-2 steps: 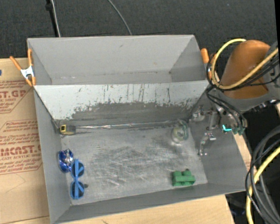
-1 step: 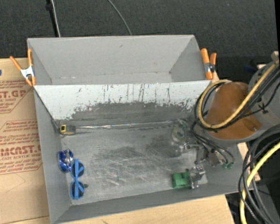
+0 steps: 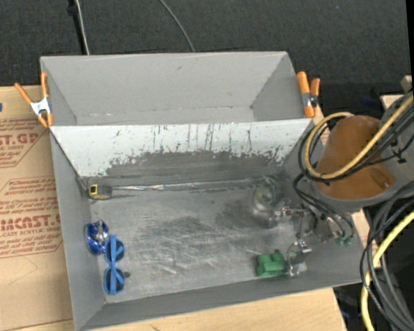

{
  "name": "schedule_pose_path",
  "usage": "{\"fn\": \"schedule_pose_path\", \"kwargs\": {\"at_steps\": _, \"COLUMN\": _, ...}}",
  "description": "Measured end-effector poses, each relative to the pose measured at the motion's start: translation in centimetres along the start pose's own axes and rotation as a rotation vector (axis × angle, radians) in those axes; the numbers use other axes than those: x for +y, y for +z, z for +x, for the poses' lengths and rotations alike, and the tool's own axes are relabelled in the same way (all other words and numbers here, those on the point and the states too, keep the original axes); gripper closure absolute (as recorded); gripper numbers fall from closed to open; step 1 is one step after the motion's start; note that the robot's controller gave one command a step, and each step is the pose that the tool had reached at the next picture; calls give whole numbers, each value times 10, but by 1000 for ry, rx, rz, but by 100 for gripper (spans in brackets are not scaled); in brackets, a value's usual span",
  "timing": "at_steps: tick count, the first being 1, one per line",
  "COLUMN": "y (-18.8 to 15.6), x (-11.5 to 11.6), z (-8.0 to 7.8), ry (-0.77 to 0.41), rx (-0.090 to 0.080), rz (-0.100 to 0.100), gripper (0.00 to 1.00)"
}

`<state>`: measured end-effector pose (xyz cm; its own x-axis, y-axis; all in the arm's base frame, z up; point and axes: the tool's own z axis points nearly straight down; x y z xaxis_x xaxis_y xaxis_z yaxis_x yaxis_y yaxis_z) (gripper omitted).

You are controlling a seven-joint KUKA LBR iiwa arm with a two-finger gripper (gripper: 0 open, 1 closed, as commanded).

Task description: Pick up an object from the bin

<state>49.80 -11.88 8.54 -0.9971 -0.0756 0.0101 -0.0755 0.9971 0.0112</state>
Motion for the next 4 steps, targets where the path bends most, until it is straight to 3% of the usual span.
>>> {"fn": "schedule_pose_path", "kwargs": {"at_steps": 1, "y": 2, "x": 46, "z": 2, "ry": 171, "rx": -23, "rz": 21, "gripper": 0}}
{"fn": "schedule_pose_path", "kwargs": {"at_steps": 2, "y": 2, "x": 39, "z": 4, "ry": 88, "rx": -27, "rz": 3, "gripper": 0}}
{"fn": "schedule_pose_path", "kwargs": {"at_steps": 3, "y": -41, "x": 1, "z": 15, "ry": -58, "rx": -12, "rz": 13, "gripper": 0}}
{"fn": "schedule_pose_path", "kwargs": {"at_steps": 4, "y": 4, "x": 3, "z": 13, "ry": -283, "rx": -25, "rz": 16, "gripper": 0}}
